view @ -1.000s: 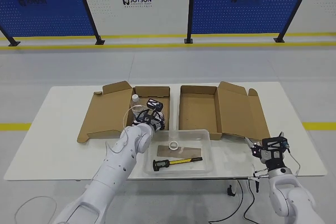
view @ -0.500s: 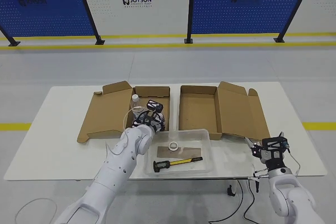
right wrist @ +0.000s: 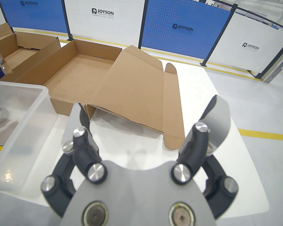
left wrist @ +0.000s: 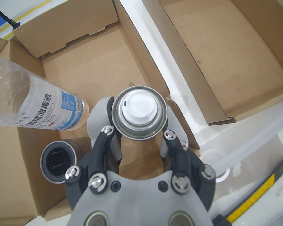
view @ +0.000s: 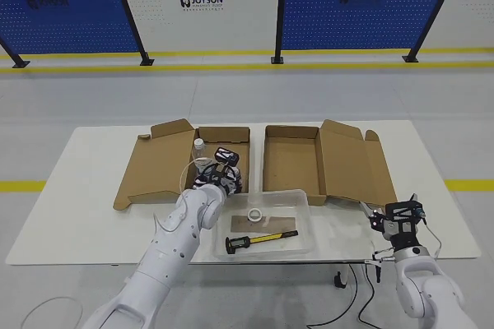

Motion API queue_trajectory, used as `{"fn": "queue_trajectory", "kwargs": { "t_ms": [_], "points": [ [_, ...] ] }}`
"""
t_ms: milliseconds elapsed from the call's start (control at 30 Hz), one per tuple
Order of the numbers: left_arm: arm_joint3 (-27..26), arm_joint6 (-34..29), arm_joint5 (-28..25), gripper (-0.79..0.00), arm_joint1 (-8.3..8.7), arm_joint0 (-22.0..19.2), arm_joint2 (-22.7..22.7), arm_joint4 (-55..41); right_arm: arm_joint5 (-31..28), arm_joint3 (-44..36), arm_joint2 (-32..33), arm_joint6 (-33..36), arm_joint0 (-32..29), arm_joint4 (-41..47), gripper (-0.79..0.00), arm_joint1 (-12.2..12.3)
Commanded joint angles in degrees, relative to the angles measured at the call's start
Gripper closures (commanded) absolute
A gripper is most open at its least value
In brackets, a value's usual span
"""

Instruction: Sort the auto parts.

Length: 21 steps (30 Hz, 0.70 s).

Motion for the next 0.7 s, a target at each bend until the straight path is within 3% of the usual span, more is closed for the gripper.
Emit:
{"fn": "queue_trajectory", "kwargs": {
  "t_ms": [0,400,533,667],
  "points": [
    [-0.47,-0.16,0.03,-0.36,0.06,0.21,-0.15,0.24,0.0,0.0,0.0,0.0,0.0,0.0,-0.785,0.0],
    [-3.38,-0.88,0.41,-0.474,0.17,0.75,-0.6,0.96,0.0,0.0,0.0,0.0,0.0,0.0,-0.785,0.0],
    [-6.96,-1.08,0.98,-0.437,0.42,1.89,-1.27,1.66,0.0,0.0,0.0,0.0,0.0,0.0,-0.785,0.0],
    [-12.8,-1.64,1.48,-0.465,0.95,4.24,-2.87,2.4,0.0,0.0,0.0,0.0,0.0,0.0,-0.785,0.0]
  ]
}}
